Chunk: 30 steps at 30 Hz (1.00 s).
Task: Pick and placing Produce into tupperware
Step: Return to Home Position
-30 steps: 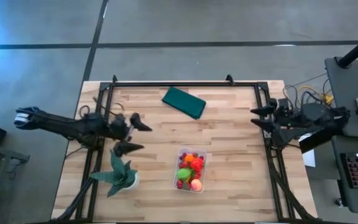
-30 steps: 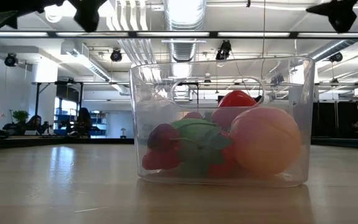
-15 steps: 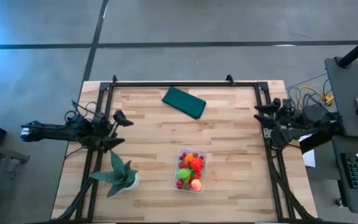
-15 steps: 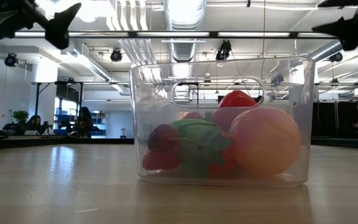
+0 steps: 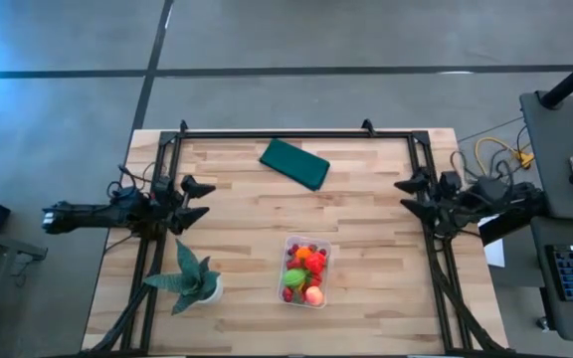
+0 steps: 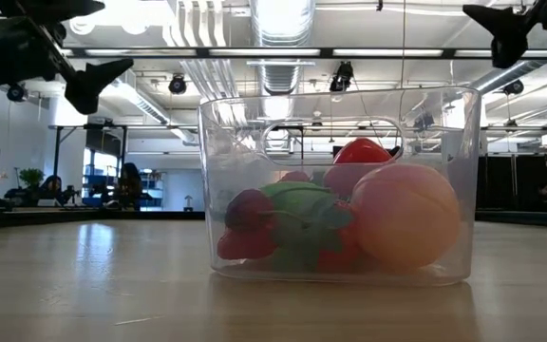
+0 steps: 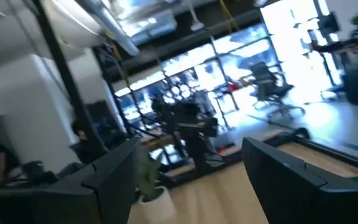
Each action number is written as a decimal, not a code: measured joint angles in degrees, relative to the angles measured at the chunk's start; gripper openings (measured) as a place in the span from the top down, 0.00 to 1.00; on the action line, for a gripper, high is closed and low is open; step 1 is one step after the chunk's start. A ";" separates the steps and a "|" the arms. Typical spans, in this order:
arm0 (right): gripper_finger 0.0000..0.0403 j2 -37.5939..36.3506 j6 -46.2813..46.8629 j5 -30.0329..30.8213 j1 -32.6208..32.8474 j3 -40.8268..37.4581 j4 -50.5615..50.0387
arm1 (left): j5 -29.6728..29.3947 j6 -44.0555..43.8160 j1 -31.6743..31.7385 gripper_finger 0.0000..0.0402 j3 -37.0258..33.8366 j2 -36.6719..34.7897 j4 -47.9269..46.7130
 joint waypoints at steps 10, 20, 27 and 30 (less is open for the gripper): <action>0.33 -0.02 6.74 -1.56 -0.02 -15.42 17.43 | 3.58 -6.84 0.87 0.06 -0.05 -0.15 -8.88; 0.33 0.11 2.62 -1.28 -0.13 -15.36 8.02 | 3.17 -10.16 1.02 0.06 -0.09 2.14 -16.69; 0.33 1.04 2.61 -1.18 -0.13 -15.19 2.30 | 3.10 -8.66 1.02 0.06 -0.11 5.45 -16.58; 0.33 1.55 2.61 -1.14 -0.13 -15.17 2.25 | 2.99 -8.66 1.01 0.06 -0.13 6.58 -16.56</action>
